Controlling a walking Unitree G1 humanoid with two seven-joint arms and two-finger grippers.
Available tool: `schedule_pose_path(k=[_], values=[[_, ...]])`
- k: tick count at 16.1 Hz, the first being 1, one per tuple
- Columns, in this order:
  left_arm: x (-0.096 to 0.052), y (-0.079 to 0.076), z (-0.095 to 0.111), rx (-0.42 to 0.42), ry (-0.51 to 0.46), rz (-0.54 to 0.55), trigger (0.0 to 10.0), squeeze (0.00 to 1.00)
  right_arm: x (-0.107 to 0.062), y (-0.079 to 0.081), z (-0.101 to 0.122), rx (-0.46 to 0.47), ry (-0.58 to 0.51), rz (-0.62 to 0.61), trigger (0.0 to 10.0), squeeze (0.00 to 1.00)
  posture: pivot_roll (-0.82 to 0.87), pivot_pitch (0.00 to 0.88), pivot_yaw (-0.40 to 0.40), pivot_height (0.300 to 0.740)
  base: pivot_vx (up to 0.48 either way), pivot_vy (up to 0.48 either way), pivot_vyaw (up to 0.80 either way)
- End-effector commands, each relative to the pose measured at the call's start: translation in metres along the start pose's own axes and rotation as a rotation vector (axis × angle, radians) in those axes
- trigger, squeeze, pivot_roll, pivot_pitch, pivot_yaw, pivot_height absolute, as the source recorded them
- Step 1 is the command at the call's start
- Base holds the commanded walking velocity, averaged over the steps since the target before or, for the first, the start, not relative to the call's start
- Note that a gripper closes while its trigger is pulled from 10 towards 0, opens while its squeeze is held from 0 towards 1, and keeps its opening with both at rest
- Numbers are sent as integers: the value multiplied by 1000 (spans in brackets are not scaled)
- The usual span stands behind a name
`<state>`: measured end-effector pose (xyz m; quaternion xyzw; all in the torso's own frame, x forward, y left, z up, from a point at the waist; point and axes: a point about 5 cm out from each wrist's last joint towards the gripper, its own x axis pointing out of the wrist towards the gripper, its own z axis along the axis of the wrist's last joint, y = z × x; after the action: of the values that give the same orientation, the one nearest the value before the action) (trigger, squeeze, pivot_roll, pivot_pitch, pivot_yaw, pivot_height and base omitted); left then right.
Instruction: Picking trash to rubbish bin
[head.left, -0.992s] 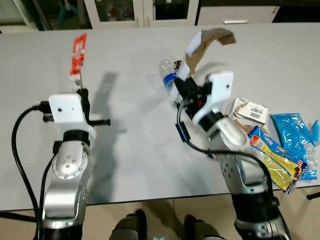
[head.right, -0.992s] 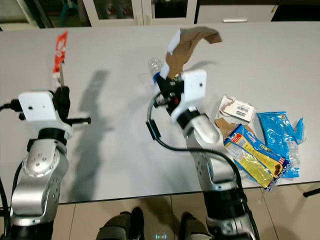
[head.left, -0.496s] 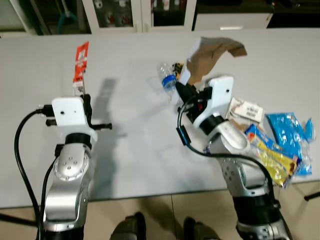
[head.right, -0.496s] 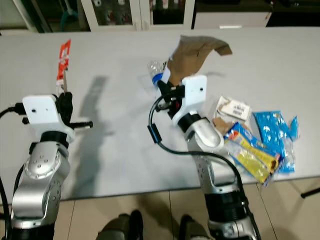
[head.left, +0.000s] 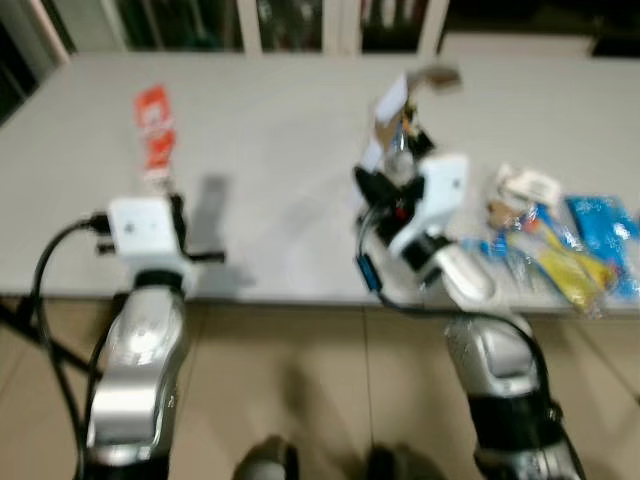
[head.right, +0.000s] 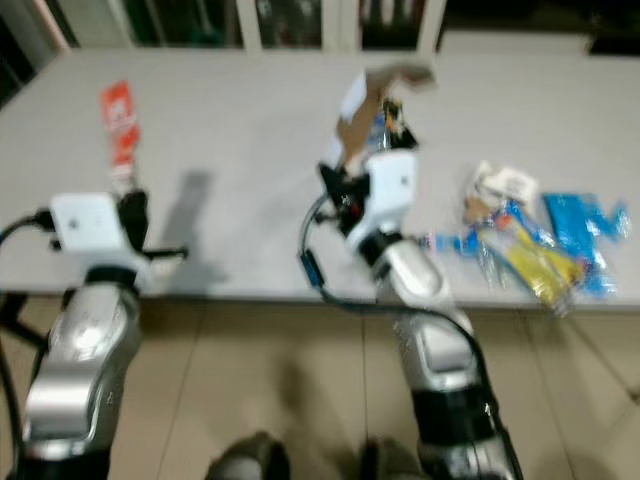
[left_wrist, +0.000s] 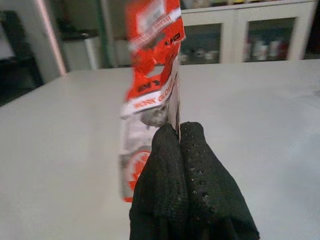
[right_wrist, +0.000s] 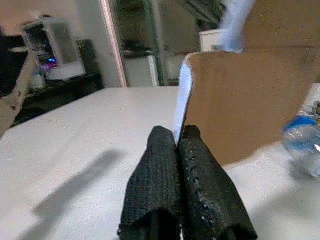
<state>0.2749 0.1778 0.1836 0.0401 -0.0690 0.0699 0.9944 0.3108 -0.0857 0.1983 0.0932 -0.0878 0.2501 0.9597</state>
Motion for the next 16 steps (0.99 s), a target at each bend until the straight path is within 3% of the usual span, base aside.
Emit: schedule_pose_path(k=[1,16], values=[[-1,2,0,6,8,6,0,0,1,3,4,-13,-15,7,10000,0,-29,125,50,740,-289,0,0],[-1,-3,-4,-1,28,-9,0,0,1,2,5,-12,-19,0,10000,0,-38,131,55,740,-33,0,0]])
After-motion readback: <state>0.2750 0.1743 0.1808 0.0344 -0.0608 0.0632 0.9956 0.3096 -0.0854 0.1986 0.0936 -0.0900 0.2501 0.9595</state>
